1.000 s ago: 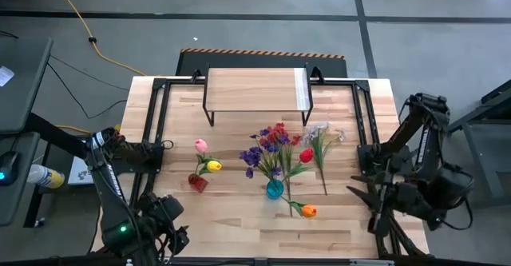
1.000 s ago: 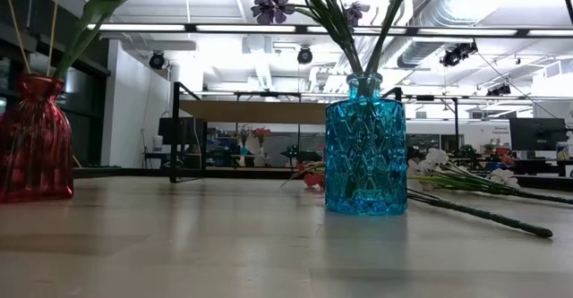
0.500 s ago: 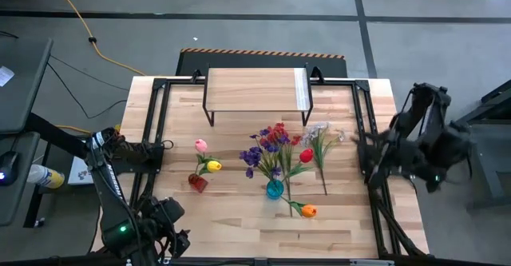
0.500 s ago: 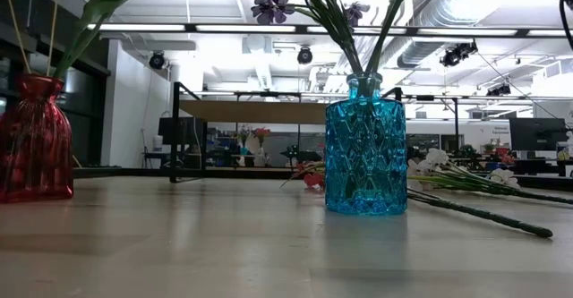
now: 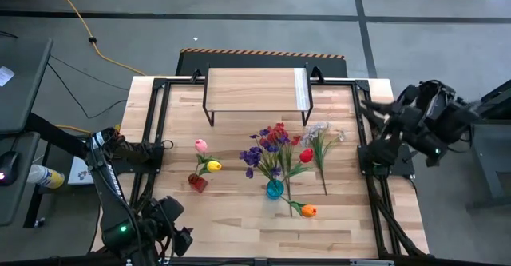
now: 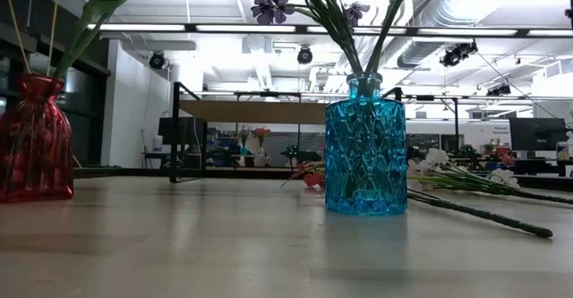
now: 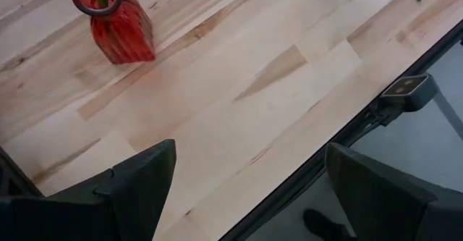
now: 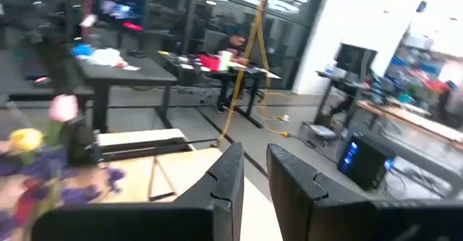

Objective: Pick and place flowers into a vace then onto a shelf
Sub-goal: Put the white flowers into the blue vase

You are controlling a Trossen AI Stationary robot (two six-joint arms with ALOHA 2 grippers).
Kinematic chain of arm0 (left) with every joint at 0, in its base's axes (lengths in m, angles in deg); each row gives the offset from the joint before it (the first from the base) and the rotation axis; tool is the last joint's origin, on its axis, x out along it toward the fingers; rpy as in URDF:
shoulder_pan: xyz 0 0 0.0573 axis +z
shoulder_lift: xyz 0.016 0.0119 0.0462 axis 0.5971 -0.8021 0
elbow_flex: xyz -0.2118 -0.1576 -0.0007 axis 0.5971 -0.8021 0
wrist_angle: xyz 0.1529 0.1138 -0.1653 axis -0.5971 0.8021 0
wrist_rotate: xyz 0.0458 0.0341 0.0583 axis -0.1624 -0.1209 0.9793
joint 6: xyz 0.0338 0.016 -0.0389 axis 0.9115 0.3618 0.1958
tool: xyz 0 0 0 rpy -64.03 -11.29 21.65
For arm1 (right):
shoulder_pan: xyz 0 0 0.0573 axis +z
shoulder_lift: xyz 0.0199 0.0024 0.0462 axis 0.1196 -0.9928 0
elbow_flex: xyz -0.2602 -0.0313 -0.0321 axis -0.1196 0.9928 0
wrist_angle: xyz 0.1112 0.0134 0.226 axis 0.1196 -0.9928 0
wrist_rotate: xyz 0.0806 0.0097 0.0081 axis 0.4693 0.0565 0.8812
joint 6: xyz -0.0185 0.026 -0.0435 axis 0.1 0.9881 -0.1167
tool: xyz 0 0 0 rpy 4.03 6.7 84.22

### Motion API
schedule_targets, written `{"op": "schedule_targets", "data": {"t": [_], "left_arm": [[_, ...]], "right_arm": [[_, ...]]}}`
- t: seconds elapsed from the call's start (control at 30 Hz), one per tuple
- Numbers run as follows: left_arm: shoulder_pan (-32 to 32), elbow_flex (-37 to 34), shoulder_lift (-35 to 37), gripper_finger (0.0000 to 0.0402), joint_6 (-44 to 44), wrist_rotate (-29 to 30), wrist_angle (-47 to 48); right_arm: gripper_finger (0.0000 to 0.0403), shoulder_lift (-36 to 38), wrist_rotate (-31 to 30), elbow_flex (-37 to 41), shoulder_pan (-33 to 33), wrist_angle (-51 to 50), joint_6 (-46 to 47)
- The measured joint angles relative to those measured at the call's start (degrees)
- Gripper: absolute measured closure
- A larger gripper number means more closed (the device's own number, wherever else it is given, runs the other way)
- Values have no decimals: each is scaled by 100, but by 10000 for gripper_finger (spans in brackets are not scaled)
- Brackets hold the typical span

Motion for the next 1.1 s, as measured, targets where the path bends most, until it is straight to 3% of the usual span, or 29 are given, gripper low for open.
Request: {"op": "schedule_targets", "data": {"t": [0.27,0.53,0.63,0.83,1.1], "left_arm": [[2,0,-2,14,-159,98,14],[2,0,-2,14,-206,174,9],[2,0,-2,14,-206,164,-10],[2,0,-2,14,-207,146,-27],[2,0,-4,15,-206,141,-30]], "right_arm": [[352,1078,-28,199,-944,-522,1126],[344,2263,-20,2019,-1104,-729,2619],[344,2507,-21,2672,-964,-474,3065],[347,2592,-12,3557,-341,571,3078],[344,2587,-10,4026,967,1322,3022]]}}
